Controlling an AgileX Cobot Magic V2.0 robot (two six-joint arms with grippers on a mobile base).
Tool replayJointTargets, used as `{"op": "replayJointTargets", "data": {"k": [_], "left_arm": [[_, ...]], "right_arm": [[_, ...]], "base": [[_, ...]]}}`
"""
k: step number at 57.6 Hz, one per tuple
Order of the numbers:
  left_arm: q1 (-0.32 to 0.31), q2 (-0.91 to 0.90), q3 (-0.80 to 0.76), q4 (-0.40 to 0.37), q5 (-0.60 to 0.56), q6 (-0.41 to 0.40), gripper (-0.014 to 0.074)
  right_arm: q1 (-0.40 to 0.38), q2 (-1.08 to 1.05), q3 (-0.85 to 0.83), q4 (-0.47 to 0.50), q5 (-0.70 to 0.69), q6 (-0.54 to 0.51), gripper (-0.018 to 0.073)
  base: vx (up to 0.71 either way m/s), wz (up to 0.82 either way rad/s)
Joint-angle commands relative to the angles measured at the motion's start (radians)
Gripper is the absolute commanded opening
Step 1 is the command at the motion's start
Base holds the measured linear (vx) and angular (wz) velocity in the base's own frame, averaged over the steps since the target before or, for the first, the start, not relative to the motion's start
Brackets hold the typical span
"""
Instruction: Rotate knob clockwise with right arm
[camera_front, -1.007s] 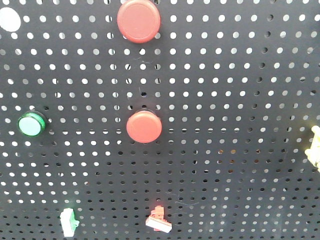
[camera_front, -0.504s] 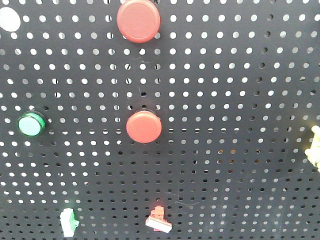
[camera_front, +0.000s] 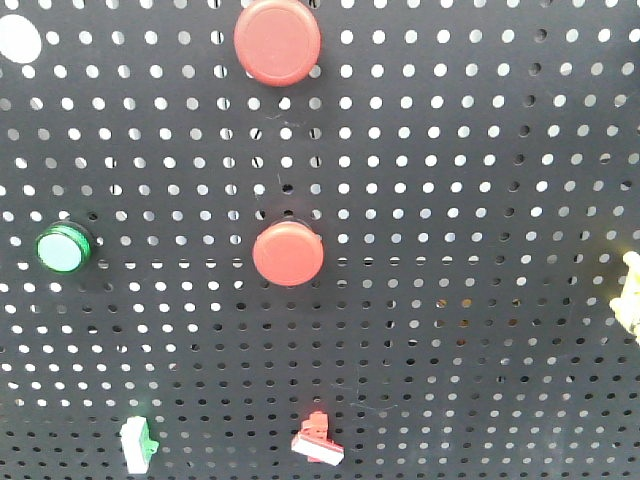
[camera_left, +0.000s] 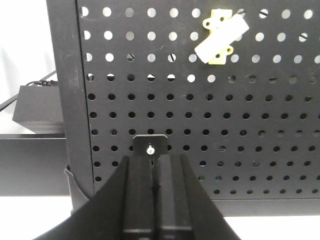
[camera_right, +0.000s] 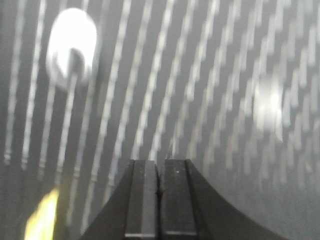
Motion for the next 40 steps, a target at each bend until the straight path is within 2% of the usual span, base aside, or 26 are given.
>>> {"op": "replayJointTargets", "data": {"k": [1, 6, 13, 16, 26, 29, 33, 40], "left_arm": [[-0.002, -0.011, 0.011, -0.003, -0.085, -0.002, -0.0006], [-0.002, -0.011, 0.011, -0.003, -0.085, -0.002, -0.0006], [-0.002, -0.011, 0.011, -0.003, -0.085, -0.002, -0.0006], [-0.002, -0.011, 0.011, -0.003, -0.085, -0.002, -0.0006], [-0.002, -0.011, 0.011, -0.003, -0.085, -0.002, -0.0006], [-0.002, -0.011, 0.011, -0.003, -0.085, -0.002, -0.0006], [-0.002, -0.011, 0.011, -0.003, -0.085, -0.002, -0.0006], [-0.002, -0.011, 0.011, -0.003, -0.085, -0.002, -0.0006]], "right_arm": [[-0.005, 0.058, -0.088, 0.072, -0.052, -0.011, -0.0006], [-0.005, 0.074, -0.096, 0.161, -0.069, -0.026, -0.0006], [0.004, 0.104, -0.095, 0.252, -0.063, -0.131, -0.0006], [0.030, 0.120, -0.095, 0.282, -0.065, -0.216, -0.0006], [0.116, 0.140, -0.095, 0.338, -0.066, -0.648, -0.0006], [0.125, 0.140, -0.095, 0.343, -0.074, -0.732, -0.0006], [0.124, 0.140, -0.095, 0.347, -0.092, -0.791, -0.0005], [0.124, 0.140, -0.095, 0.337, -0.148, -0.800, 0.0000]], "base": [[0.00, 0.00], [0.00, 0.00], [0.00, 0.00], [0.00, 0.00], [0.00, 0.00], [0.00, 0.00], [0.00, 0.00], [0.00, 0.00]]}}
